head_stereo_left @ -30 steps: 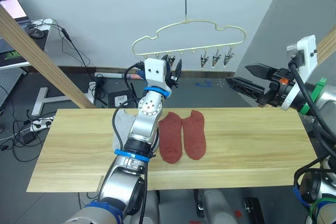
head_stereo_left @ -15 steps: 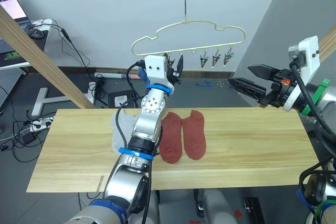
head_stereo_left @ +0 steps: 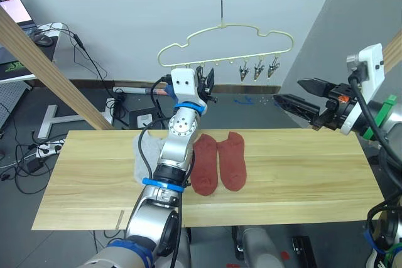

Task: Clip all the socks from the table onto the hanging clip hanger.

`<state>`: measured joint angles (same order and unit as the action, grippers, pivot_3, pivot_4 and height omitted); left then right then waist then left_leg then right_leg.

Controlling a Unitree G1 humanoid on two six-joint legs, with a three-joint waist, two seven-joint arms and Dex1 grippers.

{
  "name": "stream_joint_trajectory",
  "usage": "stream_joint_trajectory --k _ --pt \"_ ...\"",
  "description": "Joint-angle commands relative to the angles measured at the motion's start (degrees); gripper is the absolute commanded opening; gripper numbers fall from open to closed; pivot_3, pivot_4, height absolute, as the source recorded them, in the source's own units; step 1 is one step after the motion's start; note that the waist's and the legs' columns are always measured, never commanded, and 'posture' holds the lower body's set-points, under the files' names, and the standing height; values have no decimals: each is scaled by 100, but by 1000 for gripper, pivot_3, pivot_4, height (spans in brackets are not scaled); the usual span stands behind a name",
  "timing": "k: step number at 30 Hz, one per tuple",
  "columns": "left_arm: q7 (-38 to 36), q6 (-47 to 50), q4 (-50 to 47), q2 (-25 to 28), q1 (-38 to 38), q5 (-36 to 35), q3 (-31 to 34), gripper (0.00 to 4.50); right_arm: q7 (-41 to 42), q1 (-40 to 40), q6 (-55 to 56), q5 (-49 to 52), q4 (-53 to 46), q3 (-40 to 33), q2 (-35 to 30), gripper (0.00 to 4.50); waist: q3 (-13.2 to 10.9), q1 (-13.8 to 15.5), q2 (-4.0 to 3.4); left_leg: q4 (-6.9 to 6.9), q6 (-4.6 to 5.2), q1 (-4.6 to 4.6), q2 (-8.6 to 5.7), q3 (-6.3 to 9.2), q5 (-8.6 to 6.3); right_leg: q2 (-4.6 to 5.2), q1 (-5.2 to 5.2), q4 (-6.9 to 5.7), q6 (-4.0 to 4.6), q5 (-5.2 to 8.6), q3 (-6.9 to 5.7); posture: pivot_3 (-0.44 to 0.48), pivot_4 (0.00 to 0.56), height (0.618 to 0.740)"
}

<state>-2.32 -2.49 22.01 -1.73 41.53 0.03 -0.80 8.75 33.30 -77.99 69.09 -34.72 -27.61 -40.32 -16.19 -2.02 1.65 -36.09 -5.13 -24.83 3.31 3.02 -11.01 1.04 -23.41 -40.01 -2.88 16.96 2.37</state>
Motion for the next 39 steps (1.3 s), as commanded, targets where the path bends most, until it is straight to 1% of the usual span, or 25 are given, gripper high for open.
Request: stream_joint_trajectory --k 1,11,12,13,15,17,19,28,32,36,39 --pt "44 -32 -291 -58 -7 23 -50 1693 -97 -33 221 236 -53 -13 -160 4500 0 1 0 0 0 0 0 0 0 0 0 0 0 0 0 -96 222 740" --pt "65 -36 -265 -166 103 -64 -11 1693 -340 -198 541 608 31 128 -439 4500 0 1 0 0 1 0 0 -1 0 0 0 0 0 0 1 -95 225 740" --pt "70 -36 -266 -174 110 -62 -12 1347 -362 -215 575 639 35 142 -463 4500 0 2 0 0 1 0 0 0 0 0 0 0 0 0 1 -95 225 740" --pt "70 -37 -267 -181 117 -65 -12 1182 -383 -237 612 670 38 157 -488 4500 0 2 0 0 1 0 0 -1 0 0 0 1 0 0 1 -95 225 740" --pt "67 -40 -269 -189 128 -73 -10 674 -433 -284 684 743 40 180 -535 4500 0 2 0 0 1 0 0 -1 0 0 0 1 0 0 2 -95 225 740" --pt "64 -45 -266 -190 132 -80 -6 304 -485 -330 756 818 41 206 -585 4500 0 2 0 0 1 0 0 -1 0 -1 0 1 0 0 2 -95 225 740" --pt "63 -50 -260 -190 144 -81 1 296 -533 -366 820 881 47 231 -633 4500 0 2 0 0 1 0 0 -1 1 -1 0 1 0 0 2 -101 233 740" --pt "45 -2 -254 -165 172 -126 25 296 -692 -452 1084 1096 127 438 -853 4500 -1 2 1 0 1 -1 -1 -2 0 -1 0 2 -1 0 4 -95 233 740" --pt "-332 607 -407 -152 215 -566 122 296 -613 -322 922 461 224 1232 -991 4500 -1 -4 1 -1 2 1 0 -2 1 -1 1 2 -1 0 3 -98 228 740" --pt "-811 1685 -756 -42 378 -1399 459 296 177 -108 987 -1044 307 3057 -1317 4500 -1 -55 1 0 3 1 0 0 2 -2 1 2 -2 0 2 -101 222 740" --pt "-1070 2346 -1007 6 505 -2040 743 296 593 154 1128 -1833 704 3972 -1142 4500 -1 -102 1 0 2 1 0 1 2 -2 0 4 -2 0 1 -91 217 740"
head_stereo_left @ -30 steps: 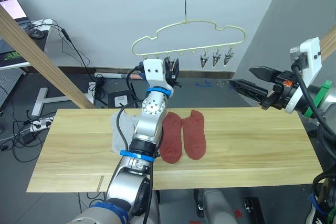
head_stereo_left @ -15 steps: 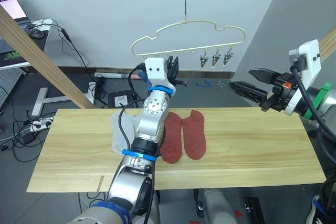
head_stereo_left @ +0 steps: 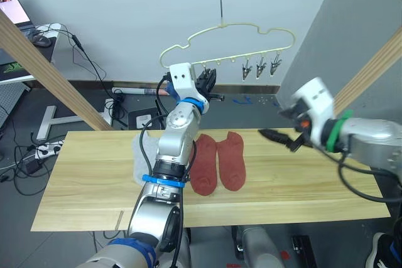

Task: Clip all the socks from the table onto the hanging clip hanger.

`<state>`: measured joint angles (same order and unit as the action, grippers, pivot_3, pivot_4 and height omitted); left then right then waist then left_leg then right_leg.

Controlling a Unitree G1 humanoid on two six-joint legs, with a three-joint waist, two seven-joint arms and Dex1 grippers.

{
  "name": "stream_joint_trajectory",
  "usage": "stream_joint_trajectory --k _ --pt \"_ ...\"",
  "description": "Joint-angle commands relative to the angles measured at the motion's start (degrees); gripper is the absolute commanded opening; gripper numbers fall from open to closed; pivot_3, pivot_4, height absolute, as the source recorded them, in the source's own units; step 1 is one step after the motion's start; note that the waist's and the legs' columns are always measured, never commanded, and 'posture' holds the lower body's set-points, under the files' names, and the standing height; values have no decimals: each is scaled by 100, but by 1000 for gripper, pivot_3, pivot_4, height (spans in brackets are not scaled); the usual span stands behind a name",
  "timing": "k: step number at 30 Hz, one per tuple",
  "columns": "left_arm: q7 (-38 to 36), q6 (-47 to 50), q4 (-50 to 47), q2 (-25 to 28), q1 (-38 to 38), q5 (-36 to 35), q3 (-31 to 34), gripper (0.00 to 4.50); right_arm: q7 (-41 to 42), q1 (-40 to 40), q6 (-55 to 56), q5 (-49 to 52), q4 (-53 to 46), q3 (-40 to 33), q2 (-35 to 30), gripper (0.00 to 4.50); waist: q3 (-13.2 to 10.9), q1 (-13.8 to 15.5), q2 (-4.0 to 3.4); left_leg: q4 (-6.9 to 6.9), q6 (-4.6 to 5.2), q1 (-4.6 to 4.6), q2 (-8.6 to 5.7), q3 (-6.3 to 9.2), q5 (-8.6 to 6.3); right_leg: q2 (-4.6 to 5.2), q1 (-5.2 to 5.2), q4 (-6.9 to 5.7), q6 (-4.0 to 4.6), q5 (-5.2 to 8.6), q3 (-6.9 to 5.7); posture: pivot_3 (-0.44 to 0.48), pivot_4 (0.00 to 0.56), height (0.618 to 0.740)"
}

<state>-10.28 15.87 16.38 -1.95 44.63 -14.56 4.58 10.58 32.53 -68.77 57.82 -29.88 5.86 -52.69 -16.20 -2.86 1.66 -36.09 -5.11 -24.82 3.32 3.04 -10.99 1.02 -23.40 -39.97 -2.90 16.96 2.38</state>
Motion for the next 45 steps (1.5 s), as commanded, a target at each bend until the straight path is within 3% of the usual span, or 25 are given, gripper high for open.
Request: stream_joint_trajectory --k 1,8,17,26,41,45 --pt "-272 701 -490 46 234 -701 270 296 569 338 309 -1028 354 936 137 4500 0 -21 0 0 0 0 0 0 0 0 0 1 0 0 0 -86 216 740" --pt "-69 1848 -849 22 340 -1631 780 296 1212 873 909 -2685 1864 2157 1020 4500 0 -44 1 -1 -1 0 2 2 1 0 0 1 -1 0 -1 -70 224 740" --pt "123 2358 -1178 73 295 -1851 827 296 1857 1271 1515 -3990 3502 2668 2103 4500 -2 -30 1 0 -1 0 2 2 0 1 0 1 0 0 -2 -33 249 740" --pt "217 2461 -1277 63 276 -1800 794 296 2293 1408 2292 -5000 4684 2753 2804 4500 -3 -3 0 2 -1 1 2 2 0 1 0 0 0 0 -2 2 261 740" --pt "412 2542 -1442 21 167 -1767 744 296 2561 1377 2975 -5916 5810 2618 3565 4500 -5 69 0 3 -1 1 3 3 0 1 0 1 0 0 -2 20 269 740" --pt "444 2570 -1464 37 176 -1785 753 296 2628 1270 3011 -6043 5914 2539 3605 3506 -5 90 0 3 -2 3 3 3 0 1 0 0 0 -1 -2 33 271 740"
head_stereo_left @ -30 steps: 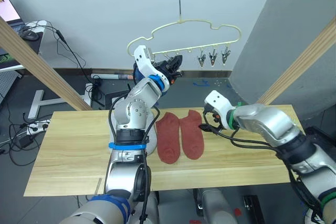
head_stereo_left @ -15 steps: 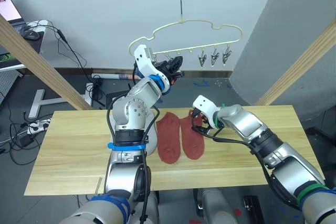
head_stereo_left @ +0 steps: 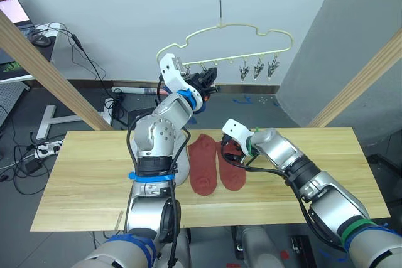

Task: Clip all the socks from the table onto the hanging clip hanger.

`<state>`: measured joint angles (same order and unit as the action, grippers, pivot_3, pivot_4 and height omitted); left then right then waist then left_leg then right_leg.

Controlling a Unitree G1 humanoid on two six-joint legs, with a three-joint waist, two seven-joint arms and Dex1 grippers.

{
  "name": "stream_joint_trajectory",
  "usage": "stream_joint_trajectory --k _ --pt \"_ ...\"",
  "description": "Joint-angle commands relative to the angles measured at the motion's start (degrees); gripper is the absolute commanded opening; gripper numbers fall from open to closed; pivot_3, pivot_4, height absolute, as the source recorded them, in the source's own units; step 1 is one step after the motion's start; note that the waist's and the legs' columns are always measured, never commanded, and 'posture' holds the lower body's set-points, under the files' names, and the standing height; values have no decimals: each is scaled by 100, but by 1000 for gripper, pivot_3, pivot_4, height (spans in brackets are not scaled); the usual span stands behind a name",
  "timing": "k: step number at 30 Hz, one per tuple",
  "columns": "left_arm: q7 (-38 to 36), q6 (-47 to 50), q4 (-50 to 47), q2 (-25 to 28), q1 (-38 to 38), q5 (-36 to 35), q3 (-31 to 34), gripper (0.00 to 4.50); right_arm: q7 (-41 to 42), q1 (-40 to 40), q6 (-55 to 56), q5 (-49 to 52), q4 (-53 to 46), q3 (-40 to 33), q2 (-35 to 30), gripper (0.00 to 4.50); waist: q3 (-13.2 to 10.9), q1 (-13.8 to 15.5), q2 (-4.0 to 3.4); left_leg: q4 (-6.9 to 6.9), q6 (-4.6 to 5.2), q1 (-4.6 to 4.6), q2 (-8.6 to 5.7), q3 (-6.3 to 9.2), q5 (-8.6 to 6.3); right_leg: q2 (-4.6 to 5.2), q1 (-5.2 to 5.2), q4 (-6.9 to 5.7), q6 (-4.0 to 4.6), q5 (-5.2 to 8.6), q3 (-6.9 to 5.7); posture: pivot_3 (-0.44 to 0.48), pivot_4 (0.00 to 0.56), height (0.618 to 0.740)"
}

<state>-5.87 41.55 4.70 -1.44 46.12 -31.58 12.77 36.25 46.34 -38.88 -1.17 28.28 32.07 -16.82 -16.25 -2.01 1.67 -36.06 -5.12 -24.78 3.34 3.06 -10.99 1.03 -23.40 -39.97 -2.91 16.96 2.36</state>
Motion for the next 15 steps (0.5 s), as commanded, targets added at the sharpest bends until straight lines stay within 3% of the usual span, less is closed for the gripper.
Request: stream_joint_trajectory --k 1,10,15 --pt "11 14 -303 -8 29 -88 -60 296 73 -126 25 -168 113 -106 24 3158 0 10 0 0 0 1 0 0 0 0 0 -1 0 0 0 33 271 740" --pt "30 91 -329 26 37 -114 -24 296 159 -155 54 -363 238 -318 109 41 0 18 0 0 0 1 0 0 0 0 2 -1 -2 -1 0 31 272 740" --pt "52 276 -291 45 68 -292 149 296 223 -314 -194 -271 -210 -547 31 41 0 22 0 0 0 1 0 0 0 0 2 0 -2 -1 1 26 271 740"
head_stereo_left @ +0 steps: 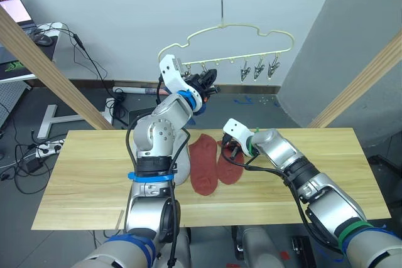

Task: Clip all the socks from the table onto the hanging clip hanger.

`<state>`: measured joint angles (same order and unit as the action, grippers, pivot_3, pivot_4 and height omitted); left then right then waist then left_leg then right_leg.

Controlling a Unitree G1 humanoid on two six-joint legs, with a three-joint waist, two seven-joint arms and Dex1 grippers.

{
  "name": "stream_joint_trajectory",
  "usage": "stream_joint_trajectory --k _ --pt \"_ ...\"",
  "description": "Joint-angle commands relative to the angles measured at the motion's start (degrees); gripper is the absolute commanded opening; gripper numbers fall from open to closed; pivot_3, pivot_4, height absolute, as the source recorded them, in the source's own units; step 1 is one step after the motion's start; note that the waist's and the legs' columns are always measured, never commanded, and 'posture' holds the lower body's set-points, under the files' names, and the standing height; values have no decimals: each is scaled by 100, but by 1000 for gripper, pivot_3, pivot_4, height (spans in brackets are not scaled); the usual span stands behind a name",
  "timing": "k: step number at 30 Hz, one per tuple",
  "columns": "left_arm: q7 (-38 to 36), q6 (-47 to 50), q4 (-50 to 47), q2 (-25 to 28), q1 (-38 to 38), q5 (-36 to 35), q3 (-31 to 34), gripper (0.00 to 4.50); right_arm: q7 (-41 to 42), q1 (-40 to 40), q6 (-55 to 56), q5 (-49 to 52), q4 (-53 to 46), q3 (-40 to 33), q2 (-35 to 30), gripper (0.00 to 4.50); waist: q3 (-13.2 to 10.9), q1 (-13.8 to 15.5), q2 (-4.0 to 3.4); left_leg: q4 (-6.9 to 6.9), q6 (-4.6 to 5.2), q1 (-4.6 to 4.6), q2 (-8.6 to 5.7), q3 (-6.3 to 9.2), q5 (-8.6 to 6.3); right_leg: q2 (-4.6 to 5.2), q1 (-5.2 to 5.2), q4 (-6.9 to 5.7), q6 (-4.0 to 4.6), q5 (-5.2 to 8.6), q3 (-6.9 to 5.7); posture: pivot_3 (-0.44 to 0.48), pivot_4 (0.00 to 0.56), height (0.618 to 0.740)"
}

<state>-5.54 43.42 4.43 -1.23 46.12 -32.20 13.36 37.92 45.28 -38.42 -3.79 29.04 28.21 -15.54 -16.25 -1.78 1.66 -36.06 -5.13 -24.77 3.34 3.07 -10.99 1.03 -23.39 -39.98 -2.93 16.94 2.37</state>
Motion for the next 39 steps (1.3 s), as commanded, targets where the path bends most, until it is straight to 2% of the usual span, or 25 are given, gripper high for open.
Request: stream_joint_trajectory --k 1,6,10,15,22,29,39 --pt "17 149 -243 39 94 -300 146 296 36 -274 -376 55 -508 -291 -132 41 0 2 0 0 0 0 0 0 0 0 0 1 0 0 0 26 268 740" --pt "68 518 4 158 317 -790 581 296 -143 -878 -1496 638 -2272 -1345 -199 41 -1 9 0 6 0 -3 0 0 -1 1 0 7 0 0 -1 10 261 740" --pt "220 779 248 181 520 -1311 1023 296 -328 -1283 -2548 1374 -3715 -2327 140 41 -1 -9 0 5 0 -2 0 2 -1 0 -1 6 0 0 -2 -16 258 740" --pt "486 1118 589 214 680 -1921 1504 296 -688 -1159 -3350 1969 -4535 -3186 629 41 -1 -26 0 4 0 -2 1 3 -1 -1 -1 4 0 0 -3 -35 256 740" --pt "893 1300 775 289 824 -2339 1730 296 -1213 -510 -3648 2265 -4685 -3507 862 41 -2 -31 0 6 0 -2 0 2 -1 -1 -2 6 0 0 -2 -42 260 740" --pt "1296 1489 817 311 877 -2811 1842 296 -1530 77 -3332 2251 -4220 -3382 924 41 -2 -53 -1 10 0 -3 -1 1 -1 0 -3 10 0 0 -2 -45 265 740" --pt "1385 1340 814 332 900 -2843 1672 296 -1565 518 -2933 2378 -3635 -3177 907 41 -2 -58 -1 12 0 -3 0 1 -1 0 -5 11 0 0 -2 -38 264 740"
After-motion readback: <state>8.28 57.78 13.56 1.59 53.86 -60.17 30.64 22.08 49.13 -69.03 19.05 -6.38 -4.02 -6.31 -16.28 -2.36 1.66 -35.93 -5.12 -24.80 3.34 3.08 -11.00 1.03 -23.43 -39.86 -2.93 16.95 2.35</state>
